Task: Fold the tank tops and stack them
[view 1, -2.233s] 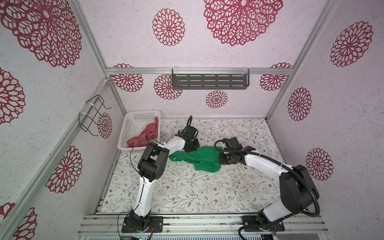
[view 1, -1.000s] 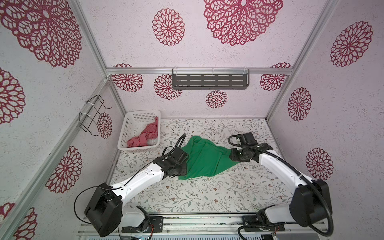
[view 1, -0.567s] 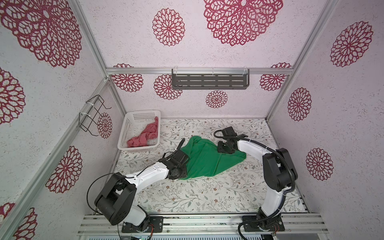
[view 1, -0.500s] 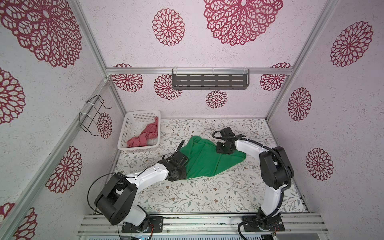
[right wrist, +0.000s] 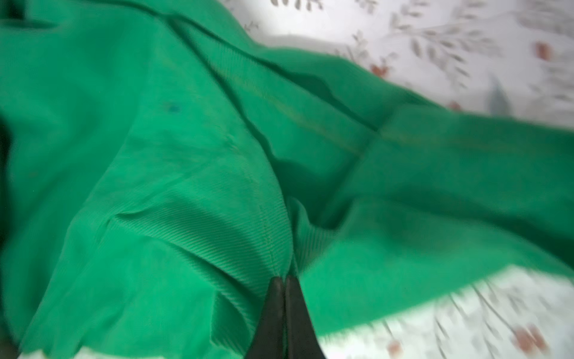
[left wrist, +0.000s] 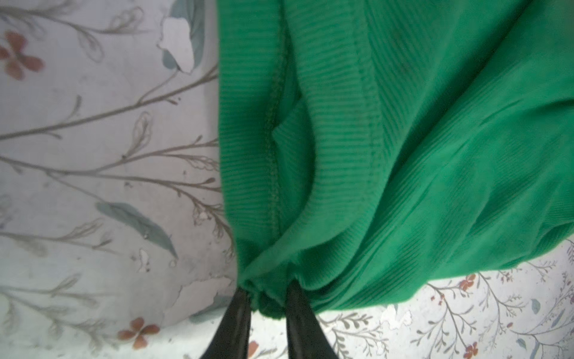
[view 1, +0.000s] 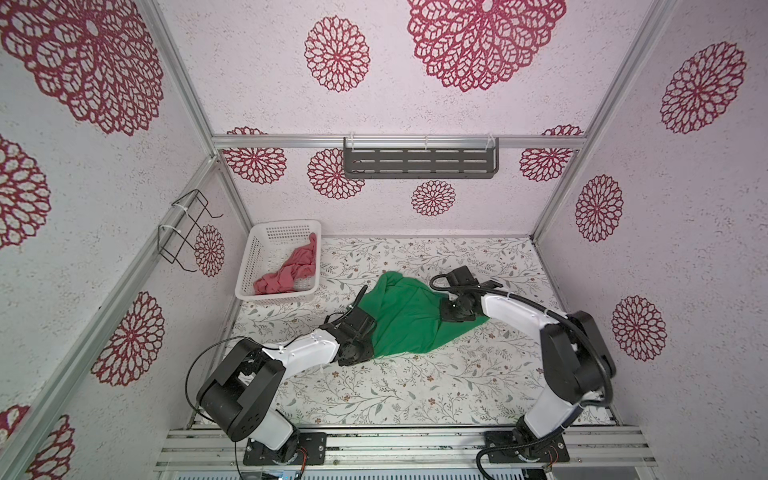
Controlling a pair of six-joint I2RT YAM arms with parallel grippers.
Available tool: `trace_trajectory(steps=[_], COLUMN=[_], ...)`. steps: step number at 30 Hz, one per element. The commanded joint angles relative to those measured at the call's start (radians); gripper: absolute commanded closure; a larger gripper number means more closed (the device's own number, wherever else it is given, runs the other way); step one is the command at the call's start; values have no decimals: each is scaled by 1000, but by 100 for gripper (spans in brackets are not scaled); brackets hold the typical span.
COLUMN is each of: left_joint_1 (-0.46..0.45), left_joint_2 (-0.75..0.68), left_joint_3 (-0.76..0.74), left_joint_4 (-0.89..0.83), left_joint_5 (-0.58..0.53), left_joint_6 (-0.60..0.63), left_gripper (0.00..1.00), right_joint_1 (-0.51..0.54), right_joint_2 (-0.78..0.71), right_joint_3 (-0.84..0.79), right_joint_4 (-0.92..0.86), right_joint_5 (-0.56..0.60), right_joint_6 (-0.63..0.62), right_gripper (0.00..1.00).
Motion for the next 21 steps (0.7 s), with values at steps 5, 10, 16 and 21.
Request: trace_trajectory(steps=[5,10,16,21], left_joint_1=[16,16,18,18], left_joint_2=[38,48,71,63], left_joint_3=[-29,-33,-11,-10], left_joint_4=[49,58,48,45], left_joint_5=[18,33,39,38], left_joint_6=[-8,8,34,33], left_gripper=[79,79,79,79], right_joint_1=[-6,-22,-19,-17], right_joint_2=[-254,-264,-116,31], right_joint_3=[-211,-132,2,65], right_joint_4=[-249,-311,-184,-94], right_joint_5=[14,49,-14,-3], right_joint_6=[6,12,19,9], right_gripper=[100,66,62,63])
